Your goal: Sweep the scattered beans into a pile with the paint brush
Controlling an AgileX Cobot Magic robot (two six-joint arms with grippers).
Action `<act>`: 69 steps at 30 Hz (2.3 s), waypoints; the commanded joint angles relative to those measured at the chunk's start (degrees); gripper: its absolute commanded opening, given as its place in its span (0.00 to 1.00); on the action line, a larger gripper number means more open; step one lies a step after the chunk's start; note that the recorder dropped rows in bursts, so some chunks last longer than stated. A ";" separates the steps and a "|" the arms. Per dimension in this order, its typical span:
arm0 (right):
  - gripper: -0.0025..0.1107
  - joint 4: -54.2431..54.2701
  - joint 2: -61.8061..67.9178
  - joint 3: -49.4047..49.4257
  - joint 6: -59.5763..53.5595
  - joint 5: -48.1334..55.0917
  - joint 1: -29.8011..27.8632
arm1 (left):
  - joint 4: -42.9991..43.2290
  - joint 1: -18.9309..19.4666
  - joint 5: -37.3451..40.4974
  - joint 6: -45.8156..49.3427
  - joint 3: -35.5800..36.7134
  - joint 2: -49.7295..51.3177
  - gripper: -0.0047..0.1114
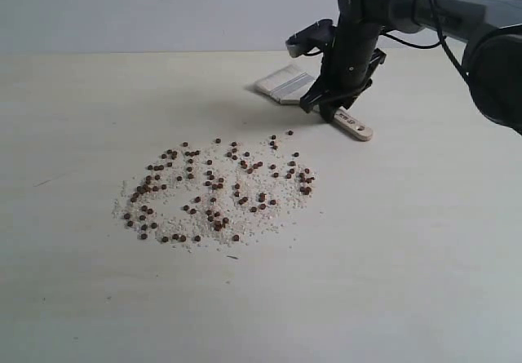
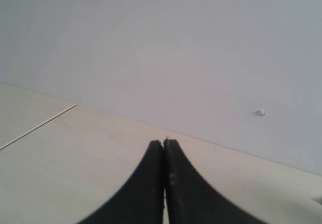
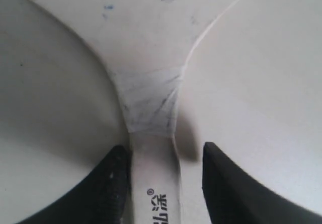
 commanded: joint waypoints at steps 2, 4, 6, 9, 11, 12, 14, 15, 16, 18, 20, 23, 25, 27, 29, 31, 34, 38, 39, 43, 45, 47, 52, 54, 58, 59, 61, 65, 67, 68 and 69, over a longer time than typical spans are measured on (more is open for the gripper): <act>0.42 0.21 0.83 0.14 -6.26 3.34 0.03 | -0.09 -0.38 -0.09 0.16 -0.13 -0.38 0.04; 0.42 0.83 0.83 0.14 -7.07 2.73 0.03 | -0.09 -0.38 -0.09 0.16 -0.13 -0.38 0.04; 0.42 1.59 0.83 0.14 -7.07 1.10 0.03 | -0.09 -0.38 -0.09 0.16 -0.13 -0.38 0.04; 0.42 3.22 0.83 0.14 -7.07 -1.61 0.03 | -0.09 -0.38 -0.09 0.16 -0.13 -0.38 0.04; 0.42 4.11 0.83 0.14 -6.95 -4.51 0.03 | -0.09 -0.38 -0.09 0.16 -0.13 -0.38 0.04; 0.42 4.24 0.83 0.14 -6.95 -4.92 0.03 | -0.09 -0.38 -0.09 0.16 -0.13 -0.38 0.04; 0.42 4.24 0.83 0.14 -6.44 -5.17 0.03 | -0.09 -0.38 -0.09 0.16 -0.13 -0.38 0.04; 0.42 4.24 0.83 0.14 -6.11 -5.17 0.03 | -0.09 -0.38 -0.09 0.16 -0.13 -0.38 0.04; 0.42 3.90 0.83 0.14 -5.66 -5.17 0.03 | -0.09 -0.38 -0.09 0.16 -0.13 -0.38 0.04; 0.42 4.00 0.83 0.14 -5.57 -5.75 0.03 | -0.09 -0.38 -0.09 0.16 -0.13 -0.38 0.04; 0.42 4.28 0.83 0.14 -5.33 -6.74 0.03 | -0.09 -0.38 -0.09 0.16 -0.13 -0.38 0.04; 0.42 6.32 1.03 0.14 -4.31 -7.83 0.03 | -0.09 -0.38 -0.09 0.16 -0.13 -0.38 0.04; 0.42 6.82 1.38 0.14 -4.31 -7.78 0.03 | -0.09 -0.38 -0.09 0.16 -0.13 -0.38 0.04; 0.42 6.82 1.94 0.14 -4.31 -7.19 0.03 | -0.09 -0.38 -0.09 0.16 -0.13 -0.38 0.04; 0.41 5.81 2.68 0.14 -4.31 -6.62 0.03 | -0.09 -0.38 -0.09 0.16 -0.13 -0.38 0.04; 0.36 5.07 3.09 0.14 -4.16 -6.09 0.03 | -0.09 -0.38 -0.09 0.16 -0.13 -0.38 0.04; 0.23 4.92 3.22 0.14 -4.16 -5.10 -0.08 | -0.09 -0.38 -0.09 0.16 -0.13 -0.38 0.04; 0.02 1.92 3.22 0.14 -4.28 -4.03 -0.08 | -0.09 -0.38 -0.09 0.16 -0.13 -0.38 0.04; 0.02 1.78 3.22 0.14 -4.38 -3.91 -0.08 | -0.09 -0.38 -0.09 0.16 -0.13 -0.38 0.04; 0.02 1.56 2.98 0.14 -2.98 -5.39 -0.08 | -0.09 -0.38 -0.09 0.16 -0.13 -0.38 0.04; 0.02 1.56 2.40 0.14 -2.98 -5.82 -0.08 | -0.09 -0.38 -0.09 0.16 -0.13 -0.38 0.04; 0.02 2.01 1.45 0.14 -2.90 -6.10 -0.08 | -0.09 -0.38 -0.09 0.16 -0.13 -0.38 0.04; 0.02 2.02 -2.62 0.14 -1.45 -5.72 -0.08 | -0.09 -0.38 -0.09 0.58 -0.13 -0.38 0.04; 0.02 2.33 -3.47 0.14 -1.07 -5.57 -0.08 | -0.09 -0.38 -0.09 0.58 -0.13 -0.38 0.04; 0.02 2.76 -3.43 0.14 -0.94 -1.59 -0.08 | -0.09 -0.38 -0.09 0.58 -0.13 -0.38 0.04; 0.02 2.76 -3.32 0.14 -0.84 -1.57 -0.08 | -0.09 -0.38 -0.09 0.58 -0.13 -0.38 0.04; 0.02 2.76 -3.32 0.14 -0.84 -1.69 -0.08 | -0.09 -0.38 -0.09 0.58 -0.13 -0.38 0.04; 0.02 2.76 -3.97 0.14 0.72 -2.35 -0.08 | -0.09 -0.38 -0.09 0.58 -0.13 -0.38 0.04; 0.02 2.76 -4.31 0.14 1.47 -2.35 -0.08 | -0.09 -0.38 -0.09 0.72 -0.13 -0.38 0.04; 0.02 2.76 -4.54 0.14 1.91 -2.35 -0.08 | -0.09 -0.38 -0.09 0.72 -0.13 -0.38 0.04; 0.02 2.76 -4.67 0.14 1.92 -2.35 -0.08 | -0.09 -0.38 -0.09 0.72 -0.13 -0.38 0.04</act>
